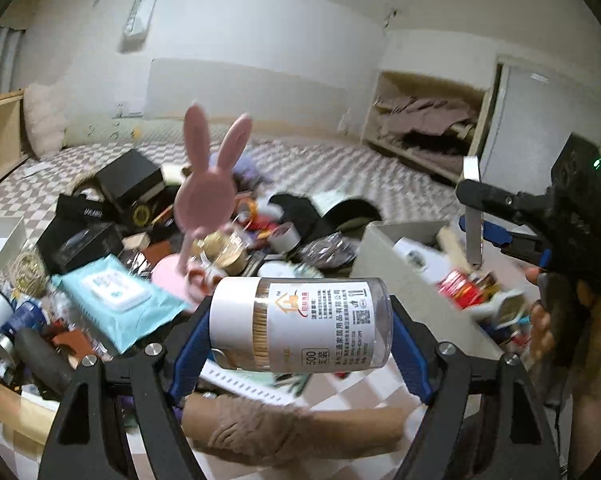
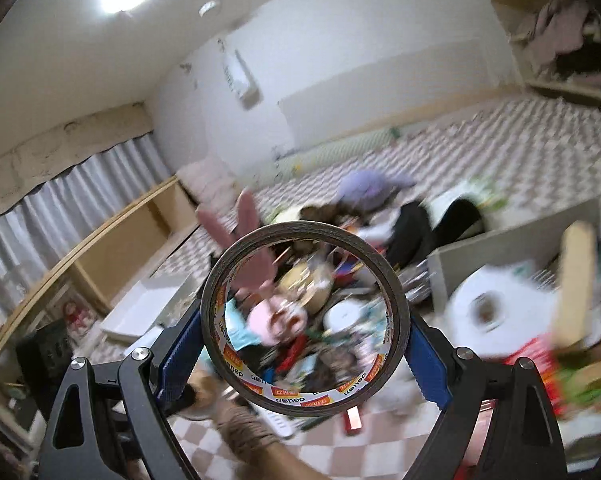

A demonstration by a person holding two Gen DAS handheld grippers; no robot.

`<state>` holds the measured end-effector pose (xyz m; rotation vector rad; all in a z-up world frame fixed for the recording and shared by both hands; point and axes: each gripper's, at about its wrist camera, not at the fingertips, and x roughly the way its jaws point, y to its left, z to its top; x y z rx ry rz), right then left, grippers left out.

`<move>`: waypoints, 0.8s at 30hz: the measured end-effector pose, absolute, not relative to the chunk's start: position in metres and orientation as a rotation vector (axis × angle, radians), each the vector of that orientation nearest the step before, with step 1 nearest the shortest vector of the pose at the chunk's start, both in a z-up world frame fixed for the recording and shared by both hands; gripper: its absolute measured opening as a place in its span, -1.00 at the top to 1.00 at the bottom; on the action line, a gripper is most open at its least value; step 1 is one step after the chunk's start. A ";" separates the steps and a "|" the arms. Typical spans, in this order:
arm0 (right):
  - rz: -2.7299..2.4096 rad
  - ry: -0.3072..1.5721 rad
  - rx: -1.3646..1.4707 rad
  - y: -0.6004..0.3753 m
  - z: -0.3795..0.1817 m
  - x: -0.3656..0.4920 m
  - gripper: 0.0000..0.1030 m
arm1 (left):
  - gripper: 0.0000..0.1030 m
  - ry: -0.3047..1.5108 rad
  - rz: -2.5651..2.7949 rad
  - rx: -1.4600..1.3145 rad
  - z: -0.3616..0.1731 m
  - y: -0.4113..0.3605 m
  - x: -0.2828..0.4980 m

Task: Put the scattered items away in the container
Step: 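Lift the jar and tape roll and carry both toward the white box, then lower the tape roll into the box and open the right gripper while the left holds the jar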

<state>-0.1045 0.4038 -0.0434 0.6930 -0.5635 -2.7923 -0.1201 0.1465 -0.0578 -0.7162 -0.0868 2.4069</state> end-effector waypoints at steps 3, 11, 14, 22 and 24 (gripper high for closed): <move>-2.872 -0.544 0.672 0.431 -0.024 -0.092 -0.76 | -0.56 -0.099 2.392 -0.667 -0.042 0.149 -0.113; -3.040 -0.494 0.740 0.497 0.015 -0.079 -0.76 | -0.56 -0.088 2.328 -0.599 -0.012 0.167 -0.097; -3.053 -0.446 0.813 0.512 0.020 -0.081 -0.76 | -0.56 -0.058 2.313 -0.572 -0.003 0.181 -0.090; -3.062 -0.270 1.027 0.536 0.014 -0.086 -0.76 | -0.56 -0.042 2.232 -0.562 0.006 0.225 -0.073; -3.027 -0.276 1.094 0.544 0.007 -0.089 -0.76 | -0.56 -0.036 2.209 -0.567 0.004 0.238 -0.069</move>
